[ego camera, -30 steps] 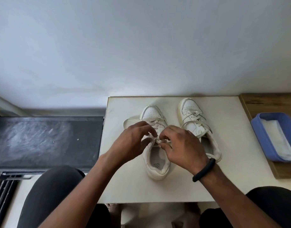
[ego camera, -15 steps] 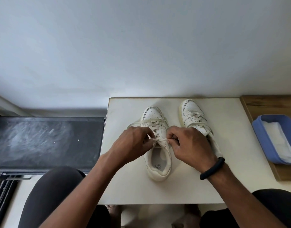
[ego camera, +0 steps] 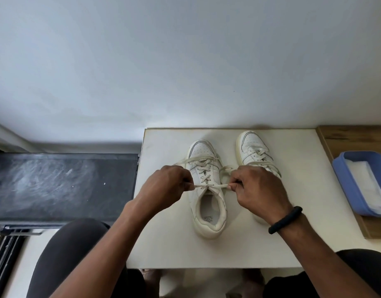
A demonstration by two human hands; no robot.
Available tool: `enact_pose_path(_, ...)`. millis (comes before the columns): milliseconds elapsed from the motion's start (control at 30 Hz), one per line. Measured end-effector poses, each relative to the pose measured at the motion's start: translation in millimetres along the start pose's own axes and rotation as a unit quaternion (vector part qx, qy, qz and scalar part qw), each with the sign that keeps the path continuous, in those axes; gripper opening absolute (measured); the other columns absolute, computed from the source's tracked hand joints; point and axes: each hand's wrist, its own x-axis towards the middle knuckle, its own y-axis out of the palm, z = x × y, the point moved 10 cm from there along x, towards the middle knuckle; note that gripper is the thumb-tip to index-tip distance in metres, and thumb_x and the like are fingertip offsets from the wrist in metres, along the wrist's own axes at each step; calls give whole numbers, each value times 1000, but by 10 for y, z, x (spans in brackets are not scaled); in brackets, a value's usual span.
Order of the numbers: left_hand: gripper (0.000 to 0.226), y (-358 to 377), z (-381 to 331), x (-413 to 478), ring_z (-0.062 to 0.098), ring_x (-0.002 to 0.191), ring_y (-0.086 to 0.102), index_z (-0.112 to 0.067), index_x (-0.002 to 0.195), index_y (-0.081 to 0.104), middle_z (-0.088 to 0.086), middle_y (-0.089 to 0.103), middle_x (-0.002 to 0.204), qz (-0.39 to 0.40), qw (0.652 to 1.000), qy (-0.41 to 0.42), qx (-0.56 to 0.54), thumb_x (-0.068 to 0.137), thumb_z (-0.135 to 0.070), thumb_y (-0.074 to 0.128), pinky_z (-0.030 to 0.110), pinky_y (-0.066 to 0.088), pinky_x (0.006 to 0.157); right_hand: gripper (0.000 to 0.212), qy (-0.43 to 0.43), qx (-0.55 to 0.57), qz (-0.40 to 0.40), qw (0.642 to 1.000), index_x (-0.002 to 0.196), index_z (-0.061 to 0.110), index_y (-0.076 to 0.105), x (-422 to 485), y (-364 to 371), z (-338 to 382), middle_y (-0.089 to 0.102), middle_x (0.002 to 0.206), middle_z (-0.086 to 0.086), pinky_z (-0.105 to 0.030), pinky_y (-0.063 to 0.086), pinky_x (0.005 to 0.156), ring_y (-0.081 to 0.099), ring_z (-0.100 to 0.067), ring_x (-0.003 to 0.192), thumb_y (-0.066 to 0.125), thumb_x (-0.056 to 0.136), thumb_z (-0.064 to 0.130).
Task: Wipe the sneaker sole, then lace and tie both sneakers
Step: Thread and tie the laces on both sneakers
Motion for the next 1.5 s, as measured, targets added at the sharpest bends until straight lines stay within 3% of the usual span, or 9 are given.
enact_pose_path(267, 8, -35, 152, 13, 19, 84, 62, -34, 97, 74, -12, 68, 96, 3, 999, -30, 35, 99, -34, 67, 31, 47, 68, 17, 24, -21, 23, 999, 77, 29, 70, 2, -27, -60, 66, 76, 11, -26, 42, 59, 61, -13, 76, 68, 90, 41)
enact_pose_path(367, 12, -11, 283, -22, 15, 83, 63, -34, 86, 71, -11, 69, 89, 59, 997, -45, 19, 98, -35, 68, 31, 53, 72, 24, 40, 40, 140, 989, 68, 35, 62, -34, 50, -177, 62, 66, 12, -26, 40, 60, 59, -8, 72, 69, 90, 40)
enact_pose_path(500, 16, -100, 208, -202, 3, 70, 59, -27, 85, 75, -7, 70, 74, 150, 978, 2, -146, 97, -34, 70, 21, 45, 69, 14, 5, 187, 256, 948, 78, 30, 70, -211, -33, -125, 68, 65, 6, -18, 43, 61, 56, -7, 59, 71, 92, 33)
enact_pose_path(700, 21, -487, 12, -182, 5, 117, 68, -19, 93, 78, -13, 77, 117, -4, 942, 69, -328, 92, -37, 67, 32, 49, 104, 10, -58, 345, 134, 927, 83, 15, 74, -129, -424, -39, 68, 70, 1, -10, 42, 67, 59, -1, 66, 73, 89, 22)
enact_pose_path(833, 25, -484, -108, -186, 18, 123, 68, -8, 95, 69, 4, 78, 118, -4, 894, 86, -440, 97, -29, 57, 43, 48, 104, 13, -75, 427, 126, 892, 87, 15, 74, -105, -414, -72, 72, 78, -4, -34, 47, 77, 62, -32, 75, 72, 89, 28)
enact_pose_path(1000, 29, -349, -204, -147, 29, 117, 70, -10, 96, 66, 7, 79, 106, -17, 866, 79, -494, 102, -33, 50, 52, 50, 104, 16, -80, 542, 131, 826, 91, -8, 68, -95, -376, 17, 71, 80, -14, -21, 51, 81, 67, -16, 82, 64, 90, 7)
enact_pose_path(1133, 24, -207, -283, -101, 25, 105, 75, -7, 97, 64, 2, 70, 91, -20, 866, 66, -496, 108, -22, 48, 44, 51, 96, 19, -55, 629, 65, 773, 104, -3, 66, 29, -199, 97, 72, 113, -13, -35, 49, 97, 67, -24, 106, 62, 93, 11)
enact_pose_path(1267, 21, -85, -237, -63, 16, 85, 66, -2, 106, 68, 4, 68, 85, -31, 870, 39, -491, 107, -17, 54, 46, 52, 93, 9, 33, 759, 51, 648, 96, 12, 63, 106, 84, 180, 71, 113, -25, -52, 46, 102, 63, -50, 114, 56, 93, 16)
enact_pose_path(1500, 10, 89, -75, -11, 9, 64, 62, -11, 102, 77, -1, 71, 77, -32, 849, -51, -525, 99, -14, 68, 25, 53, 68, 11, 154, 732, -10, 663, 96, 13, 72, 76, 328, -55, 62, 75, -4, -36, 51, 77, 69, -27, 78, 65, 89, 18)
